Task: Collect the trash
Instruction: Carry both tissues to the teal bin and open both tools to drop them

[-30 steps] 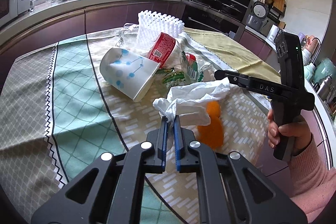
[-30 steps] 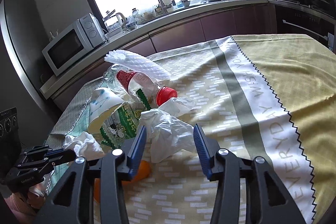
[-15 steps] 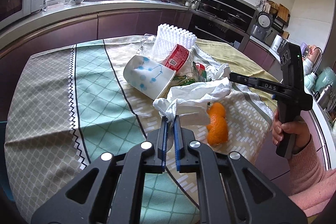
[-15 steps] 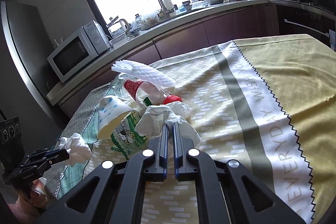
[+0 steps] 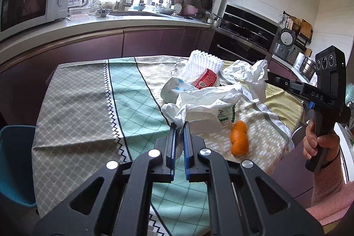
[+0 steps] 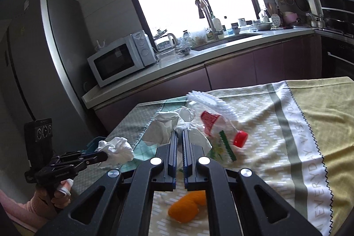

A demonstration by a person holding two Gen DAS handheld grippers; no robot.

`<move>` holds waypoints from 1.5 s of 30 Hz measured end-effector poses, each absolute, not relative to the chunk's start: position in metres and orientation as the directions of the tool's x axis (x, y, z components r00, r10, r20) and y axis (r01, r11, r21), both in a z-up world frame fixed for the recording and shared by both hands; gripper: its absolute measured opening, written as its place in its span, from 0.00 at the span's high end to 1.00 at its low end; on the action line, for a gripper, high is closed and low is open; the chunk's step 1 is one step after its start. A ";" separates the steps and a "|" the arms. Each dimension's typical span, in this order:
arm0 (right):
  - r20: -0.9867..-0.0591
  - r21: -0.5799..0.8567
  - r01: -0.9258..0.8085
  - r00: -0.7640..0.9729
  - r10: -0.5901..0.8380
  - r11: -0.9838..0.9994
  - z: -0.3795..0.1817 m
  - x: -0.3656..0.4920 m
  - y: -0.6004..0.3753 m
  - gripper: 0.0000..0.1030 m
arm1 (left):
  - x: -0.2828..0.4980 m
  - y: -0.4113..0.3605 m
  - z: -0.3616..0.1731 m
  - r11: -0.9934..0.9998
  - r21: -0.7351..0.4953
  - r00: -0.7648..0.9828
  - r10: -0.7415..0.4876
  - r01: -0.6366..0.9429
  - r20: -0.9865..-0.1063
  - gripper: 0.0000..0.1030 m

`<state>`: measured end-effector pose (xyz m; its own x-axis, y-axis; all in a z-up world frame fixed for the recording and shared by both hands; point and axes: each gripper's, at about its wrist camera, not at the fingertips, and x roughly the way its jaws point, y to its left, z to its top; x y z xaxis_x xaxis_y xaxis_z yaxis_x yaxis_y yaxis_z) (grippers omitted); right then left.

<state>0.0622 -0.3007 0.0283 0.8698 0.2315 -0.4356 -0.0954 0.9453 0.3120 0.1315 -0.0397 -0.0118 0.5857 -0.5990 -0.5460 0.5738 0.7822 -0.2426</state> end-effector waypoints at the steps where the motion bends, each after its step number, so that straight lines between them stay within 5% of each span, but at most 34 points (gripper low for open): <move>1: -0.432 0.313 -0.117 0.866 0.251 0.943 0.030 0.065 -0.294 0.96 | 0.130 -0.035 -0.010 0.788 -0.238 0.596 -0.593 0.568 -0.541 0.94; 23: -0.509 0.307 -0.521 0.617 0.600 0.796 0.022 0.169 -0.104 0.96 | 0.119 0.169 0.000 0.956 -0.235 0.812 -0.275 0.175 -0.514 0.94; 45: -0.622 0.325 -0.601 0.446 0.644 0.730 -0.016 0.243 0.015 0.96 | 0.126 0.253 -0.040 0.966 -0.255 0.808 -0.112 -0.048 -0.578 0.94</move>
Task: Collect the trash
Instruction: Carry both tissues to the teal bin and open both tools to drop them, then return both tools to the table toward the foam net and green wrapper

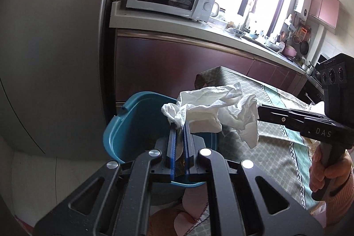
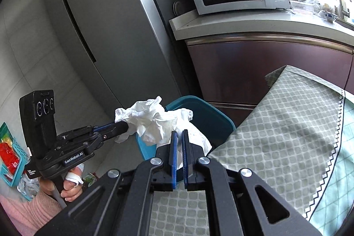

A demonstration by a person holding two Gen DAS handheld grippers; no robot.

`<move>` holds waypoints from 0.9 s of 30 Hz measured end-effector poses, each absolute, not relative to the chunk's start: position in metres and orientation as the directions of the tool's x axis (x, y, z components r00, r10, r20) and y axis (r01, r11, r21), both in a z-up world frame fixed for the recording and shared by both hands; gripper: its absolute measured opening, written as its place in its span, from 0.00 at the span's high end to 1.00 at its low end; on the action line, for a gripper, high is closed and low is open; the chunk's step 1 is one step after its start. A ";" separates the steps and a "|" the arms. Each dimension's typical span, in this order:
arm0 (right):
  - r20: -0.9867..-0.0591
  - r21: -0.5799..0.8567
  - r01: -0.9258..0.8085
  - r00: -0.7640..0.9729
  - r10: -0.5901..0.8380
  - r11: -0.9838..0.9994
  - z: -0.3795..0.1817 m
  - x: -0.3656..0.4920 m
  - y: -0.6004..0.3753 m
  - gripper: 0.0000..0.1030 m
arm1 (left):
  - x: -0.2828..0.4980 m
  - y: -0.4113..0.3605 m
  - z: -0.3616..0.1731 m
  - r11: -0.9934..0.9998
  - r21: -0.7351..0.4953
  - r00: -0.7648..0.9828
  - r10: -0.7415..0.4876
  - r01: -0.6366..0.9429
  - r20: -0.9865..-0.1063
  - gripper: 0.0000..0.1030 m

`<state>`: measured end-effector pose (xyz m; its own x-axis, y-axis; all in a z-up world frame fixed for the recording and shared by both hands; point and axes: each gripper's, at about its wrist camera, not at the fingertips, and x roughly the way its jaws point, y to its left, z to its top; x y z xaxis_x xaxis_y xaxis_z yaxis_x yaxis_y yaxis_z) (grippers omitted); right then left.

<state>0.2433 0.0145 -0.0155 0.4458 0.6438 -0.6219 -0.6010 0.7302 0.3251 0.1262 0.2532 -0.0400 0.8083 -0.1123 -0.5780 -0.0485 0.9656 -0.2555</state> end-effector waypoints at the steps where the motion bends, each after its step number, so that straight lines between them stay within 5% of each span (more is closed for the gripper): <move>1: -0.625 0.324 -0.601 0.444 0.642 0.731 -0.017 0.246 0.017 0.96 | 0.127 0.255 -0.042 0.966 -0.253 0.807 -0.107 -0.055 -0.581 0.94; 27: -0.733 0.340 -0.524 0.373 0.570 0.781 -0.067 0.290 0.062 0.89 | 0.179 0.267 -0.104 0.958 -0.241 0.718 -0.058 -0.155 -0.694 0.91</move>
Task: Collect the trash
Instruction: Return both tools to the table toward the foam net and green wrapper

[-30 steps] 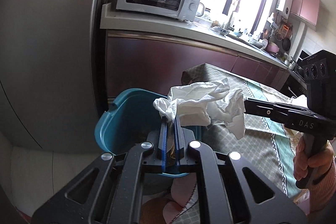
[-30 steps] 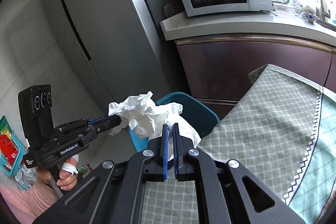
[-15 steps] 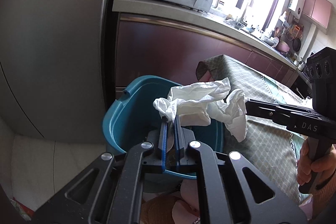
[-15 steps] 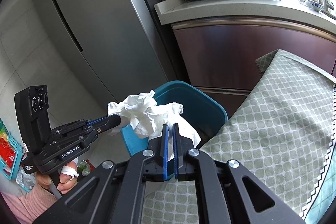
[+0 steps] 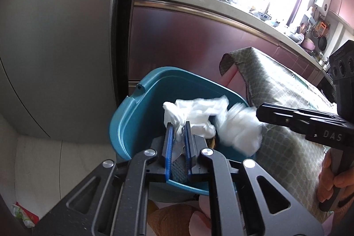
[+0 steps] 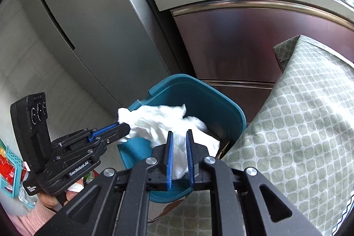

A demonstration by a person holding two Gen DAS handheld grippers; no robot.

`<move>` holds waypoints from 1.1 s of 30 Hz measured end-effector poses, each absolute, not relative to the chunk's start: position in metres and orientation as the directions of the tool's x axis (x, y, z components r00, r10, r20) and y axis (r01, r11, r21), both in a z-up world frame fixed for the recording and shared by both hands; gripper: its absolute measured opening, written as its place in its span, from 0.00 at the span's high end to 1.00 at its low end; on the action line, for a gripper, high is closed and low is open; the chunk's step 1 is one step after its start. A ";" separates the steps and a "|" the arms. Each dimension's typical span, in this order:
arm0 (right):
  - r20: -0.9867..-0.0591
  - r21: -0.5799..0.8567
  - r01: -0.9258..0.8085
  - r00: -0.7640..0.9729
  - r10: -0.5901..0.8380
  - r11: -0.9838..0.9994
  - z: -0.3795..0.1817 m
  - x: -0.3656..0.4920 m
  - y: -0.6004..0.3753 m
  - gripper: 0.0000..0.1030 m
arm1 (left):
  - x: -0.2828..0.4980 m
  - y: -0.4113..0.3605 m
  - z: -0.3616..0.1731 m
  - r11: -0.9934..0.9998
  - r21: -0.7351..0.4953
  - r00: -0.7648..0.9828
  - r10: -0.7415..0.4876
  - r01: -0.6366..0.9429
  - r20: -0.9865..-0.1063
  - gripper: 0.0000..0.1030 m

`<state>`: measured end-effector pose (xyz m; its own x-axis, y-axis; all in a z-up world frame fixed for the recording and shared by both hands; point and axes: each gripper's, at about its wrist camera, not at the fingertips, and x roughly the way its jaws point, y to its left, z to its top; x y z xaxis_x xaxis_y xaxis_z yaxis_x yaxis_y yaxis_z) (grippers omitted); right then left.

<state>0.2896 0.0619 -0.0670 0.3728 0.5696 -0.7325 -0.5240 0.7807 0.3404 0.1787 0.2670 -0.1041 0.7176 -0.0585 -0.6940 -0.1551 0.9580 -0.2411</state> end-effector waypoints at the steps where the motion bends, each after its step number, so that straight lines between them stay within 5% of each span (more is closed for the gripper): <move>1: -0.731 0.340 -0.523 0.376 0.570 0.782 -0.067 0.290 0.061 0.88 | 0.180 0.266 -0.105 0.957 -0.242 0.717 -0.057 -0.158 -0.695 0.91; 16: -0.701 0.349 -0.541 0.392 0.596 0.765 -0.055 0.264 0.038 0.83 | 0.174 0.252 -0.097 0.960 -0.247 0.734 -0.072 -0.133 -0.675 0.86; 20: -0.679 0.337 -0.556 0.416 0.605 0.760 -0.043 0.247 0.020 0.73 | 0.168 0.238 -0.085 0.965 -0.251 0.755 -0.105 -0.081 -0.647 0.83; 33: -0.595 0.236 -0.488 0.611 0.522 0.840 0.006 0.174 -0.088 0.68 | 0.150 0.149 -0.044 0.957 -0.229 0.775 -0.278 0.175 -0.567 0.71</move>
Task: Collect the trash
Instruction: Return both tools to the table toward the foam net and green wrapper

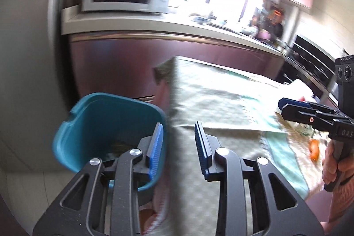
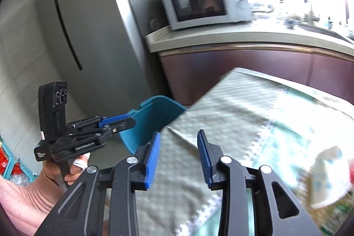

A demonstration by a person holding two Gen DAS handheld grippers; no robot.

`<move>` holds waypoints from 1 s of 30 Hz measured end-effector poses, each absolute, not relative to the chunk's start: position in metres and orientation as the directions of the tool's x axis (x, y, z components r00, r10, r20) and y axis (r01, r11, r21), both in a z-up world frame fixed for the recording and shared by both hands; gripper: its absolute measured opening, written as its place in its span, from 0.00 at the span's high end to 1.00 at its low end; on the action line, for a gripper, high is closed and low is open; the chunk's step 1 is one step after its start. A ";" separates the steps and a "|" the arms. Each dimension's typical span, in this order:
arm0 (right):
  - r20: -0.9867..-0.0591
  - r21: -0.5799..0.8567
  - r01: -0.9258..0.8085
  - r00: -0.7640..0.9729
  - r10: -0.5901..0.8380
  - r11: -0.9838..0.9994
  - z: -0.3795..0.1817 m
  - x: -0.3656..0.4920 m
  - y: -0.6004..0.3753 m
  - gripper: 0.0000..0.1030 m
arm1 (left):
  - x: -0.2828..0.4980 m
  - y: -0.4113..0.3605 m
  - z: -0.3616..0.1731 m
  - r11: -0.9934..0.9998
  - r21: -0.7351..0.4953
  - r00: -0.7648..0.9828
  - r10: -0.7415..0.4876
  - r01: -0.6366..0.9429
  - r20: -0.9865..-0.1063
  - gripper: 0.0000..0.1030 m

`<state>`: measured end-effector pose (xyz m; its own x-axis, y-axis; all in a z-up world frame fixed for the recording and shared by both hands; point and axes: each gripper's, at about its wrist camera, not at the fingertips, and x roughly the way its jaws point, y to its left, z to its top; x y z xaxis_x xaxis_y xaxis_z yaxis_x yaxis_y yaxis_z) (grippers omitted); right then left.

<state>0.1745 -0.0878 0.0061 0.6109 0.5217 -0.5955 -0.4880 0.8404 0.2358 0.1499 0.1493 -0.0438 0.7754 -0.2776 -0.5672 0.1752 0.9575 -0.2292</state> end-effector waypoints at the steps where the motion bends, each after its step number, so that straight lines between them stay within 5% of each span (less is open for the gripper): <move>1: -0.592 0.230 -0.471 0.626 0.507 0.851 0.008 0.170 -0.097 0.68 | 0.149 0.139 -0.042 0.954 -0.225 0.770 -0.295 0.199 -0.566 0.71; 20: -0.508 0.277 -0.057 0.838 0.196 0.959 0.013 0.108 -0.296 0.65 | 0.145 -0.048 -0.039 0.813 -0.172 0.597 -0.535 0.556 -0.597 0.69; 30: -0.514 0.290 0.012 0.845 0.146 0.957 0.004 0.112 -0.341 0.60 | 0.141 -0.137 -0.040 0.703 -0.167 0.485 -0.623 0.692 -0.614 0.68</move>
